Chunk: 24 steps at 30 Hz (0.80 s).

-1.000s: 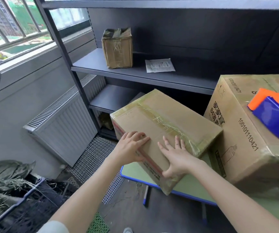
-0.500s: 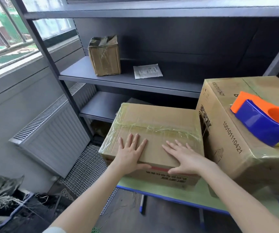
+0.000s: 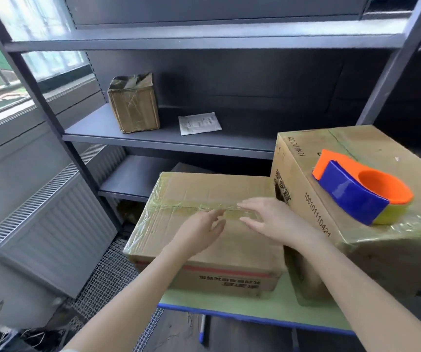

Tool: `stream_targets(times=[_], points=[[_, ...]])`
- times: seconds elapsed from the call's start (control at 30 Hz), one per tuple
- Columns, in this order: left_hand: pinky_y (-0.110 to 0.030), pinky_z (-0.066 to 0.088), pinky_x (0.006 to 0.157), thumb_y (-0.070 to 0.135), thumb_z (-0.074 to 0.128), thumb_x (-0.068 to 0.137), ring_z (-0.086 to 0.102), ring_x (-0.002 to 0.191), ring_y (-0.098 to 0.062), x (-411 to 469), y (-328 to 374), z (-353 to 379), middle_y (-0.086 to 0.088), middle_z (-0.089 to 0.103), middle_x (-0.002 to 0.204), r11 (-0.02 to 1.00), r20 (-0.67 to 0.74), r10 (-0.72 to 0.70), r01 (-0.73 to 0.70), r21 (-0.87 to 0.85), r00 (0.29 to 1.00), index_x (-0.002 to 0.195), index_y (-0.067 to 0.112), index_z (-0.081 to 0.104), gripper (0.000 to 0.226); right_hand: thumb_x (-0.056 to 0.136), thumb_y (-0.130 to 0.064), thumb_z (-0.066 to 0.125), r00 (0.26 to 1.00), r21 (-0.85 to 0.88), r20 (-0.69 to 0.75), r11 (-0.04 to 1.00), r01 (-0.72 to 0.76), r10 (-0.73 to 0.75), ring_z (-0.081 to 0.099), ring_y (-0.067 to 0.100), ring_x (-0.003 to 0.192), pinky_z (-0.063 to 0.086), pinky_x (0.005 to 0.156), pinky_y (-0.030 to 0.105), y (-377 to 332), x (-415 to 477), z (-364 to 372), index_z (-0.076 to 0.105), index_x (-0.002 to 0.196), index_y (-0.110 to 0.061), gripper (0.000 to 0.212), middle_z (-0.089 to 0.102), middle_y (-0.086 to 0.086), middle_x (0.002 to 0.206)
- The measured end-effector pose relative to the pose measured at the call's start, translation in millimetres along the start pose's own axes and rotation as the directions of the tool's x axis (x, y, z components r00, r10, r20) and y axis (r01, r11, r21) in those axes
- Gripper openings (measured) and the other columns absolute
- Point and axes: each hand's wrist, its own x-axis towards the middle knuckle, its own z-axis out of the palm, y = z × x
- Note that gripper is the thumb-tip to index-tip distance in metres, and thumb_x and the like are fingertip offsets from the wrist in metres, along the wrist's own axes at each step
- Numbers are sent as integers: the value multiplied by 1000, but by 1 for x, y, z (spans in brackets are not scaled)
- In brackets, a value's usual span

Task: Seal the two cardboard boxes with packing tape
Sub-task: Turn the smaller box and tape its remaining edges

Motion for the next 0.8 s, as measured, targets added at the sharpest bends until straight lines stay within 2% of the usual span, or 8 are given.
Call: stream_targets(times=[0.1,0.23,0.37,0.47,0.53,0.57,0.67,0.8], points=[[-21,41,81,31,44,97,59,105,-16,34,42,-4,2,62,123,985,-78,95,-105,-138,992,134,21,50,38,92,-35,53,977,9,-214,1000,-21,22,49,14,120,39,94,26,8,-21,-44,52,131,-23,41,55,-4,130],[-22,42,91,25,48,96,55,112,-10,70,103,-1,1,60,126,921,-158,226,-263,-286,961,132,17,52,37,92,-19,55,894,-86,-443,991,-106,57,51,23,112,39,93,30,28,-46,-75,63,119,-13,29,63,5,116],[-26,39,102,20,49,96,49,120,-12,88,144,9,-3,52,134,881,-171,260,-306,-361,950,138,14,44,43,89,-20,57,805,-248,-576,907,-341,145,47,27,106,38,88,34,51,-64,-81,62,111,-6,27,57,9,109],[-28,34,104,18,46,97,41,130,-17,97,158,15,-5,45,142,884,-161,248,-291,-366,955,143,15,37,46,88,-40,58,752,-194,-571,836,-514,330,54,26,96,43,73,32,63,-68,-81,51,111,-8,40,55,10,107],[-31,34,105,17,43,99,39,133,-19,103,163,16,-6,43,144,887,-131,226,-260,-381,965,144,17,35,46,85,-55,55,732,-186,-540,790,-585,415,56,21,75,36,51,25,69,-66,-80,50,98,-10,47,57,4,88],[-33,36,104,17,41,99,40,132,-21,106,165,16,-6,45,143,887,-111,209,-236,-398,972,144,18,36,45,82,-62,52,726,-215,-537,763,-610,429,51,17,61,29,44,24,70,-65,-79,49,86,-12,51,53,-1,74],[-30,38,100,13,38,99,44,129,-23,113,166,14,-7,48,140,880,-76,166,-182,-438,983,141,17,40,42,79,-68,52,731,-282,-520,719,-635,441,33,11,46,18,41,23,73,-58,-78,37,60,-17,56,38,-5,55],[-26,37,100,8,38,98,44,128,-15,110,163,8,-6,50,139,861,-86,173,-193,-471,981,139,15,43,42,82,-54,60,763,-251,-482,766,-591,431,39,15,54,18,42,24,79,-52,-81,47,75,-16,41,39,-4,59]])
